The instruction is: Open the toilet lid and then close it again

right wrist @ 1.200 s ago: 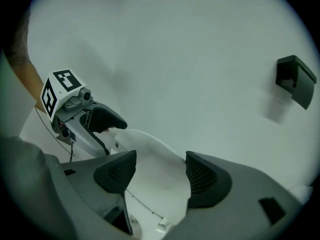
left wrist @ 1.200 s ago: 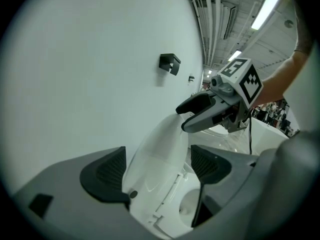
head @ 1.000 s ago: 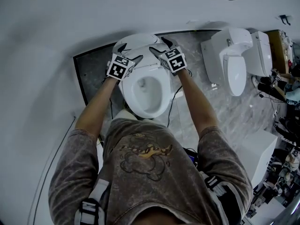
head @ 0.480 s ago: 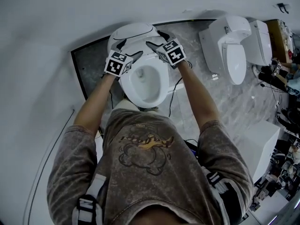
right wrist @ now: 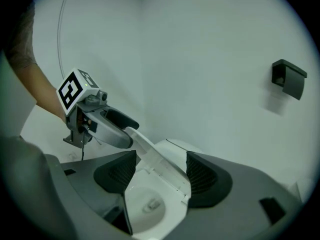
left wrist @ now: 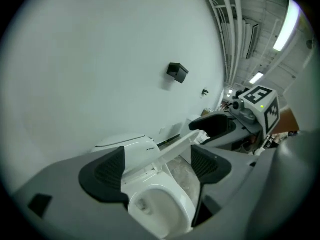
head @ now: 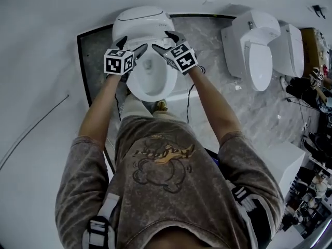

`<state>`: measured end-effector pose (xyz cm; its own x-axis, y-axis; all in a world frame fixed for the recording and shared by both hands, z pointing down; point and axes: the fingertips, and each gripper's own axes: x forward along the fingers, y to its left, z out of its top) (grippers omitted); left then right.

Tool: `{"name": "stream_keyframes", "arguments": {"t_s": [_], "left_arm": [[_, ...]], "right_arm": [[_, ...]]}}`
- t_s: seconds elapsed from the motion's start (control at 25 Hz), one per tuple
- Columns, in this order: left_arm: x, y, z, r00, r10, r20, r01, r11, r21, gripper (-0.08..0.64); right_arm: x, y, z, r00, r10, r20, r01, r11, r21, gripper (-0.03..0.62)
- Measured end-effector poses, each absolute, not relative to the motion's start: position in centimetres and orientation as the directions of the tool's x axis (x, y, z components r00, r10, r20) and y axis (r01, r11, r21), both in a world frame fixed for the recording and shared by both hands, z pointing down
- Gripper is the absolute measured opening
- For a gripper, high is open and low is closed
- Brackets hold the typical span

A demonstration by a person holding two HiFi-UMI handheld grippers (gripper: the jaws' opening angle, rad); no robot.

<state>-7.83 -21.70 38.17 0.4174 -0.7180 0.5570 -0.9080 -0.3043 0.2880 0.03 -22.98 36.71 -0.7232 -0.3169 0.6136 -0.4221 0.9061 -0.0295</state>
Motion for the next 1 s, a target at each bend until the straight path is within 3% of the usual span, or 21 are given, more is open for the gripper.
{"name": "stream_keyframes", "arguments": {"t_s": [0.2,0.8,1.0], "left_arm": [[-6.9,-16.1,39.9,0.328,-0.738,0.59,-0.935,-0.165,0.314,0.41],[-2.1,-3.8,49.0,0.421,-0.569,0.706,-0.905,-0.318,0.283,0.41],[-0.7,-1.2,51.5,0.47,-0.513,0.718,-0.881,-0.312,0.355,0.41]], "right_arm": [[1.9,-17.3,38.3,-0.744,-0.242,0.623,-0.368,0.926,-0.081,0.306],[5.6,-5.7,47.1,-0.71,-0.149,0.688,-0.401,0.889,-0.221,0.307],[6.8,-3.0,49.8,-0.705,-0.104,0.701,-0.396,0.878,-0.269,0.307]]}}
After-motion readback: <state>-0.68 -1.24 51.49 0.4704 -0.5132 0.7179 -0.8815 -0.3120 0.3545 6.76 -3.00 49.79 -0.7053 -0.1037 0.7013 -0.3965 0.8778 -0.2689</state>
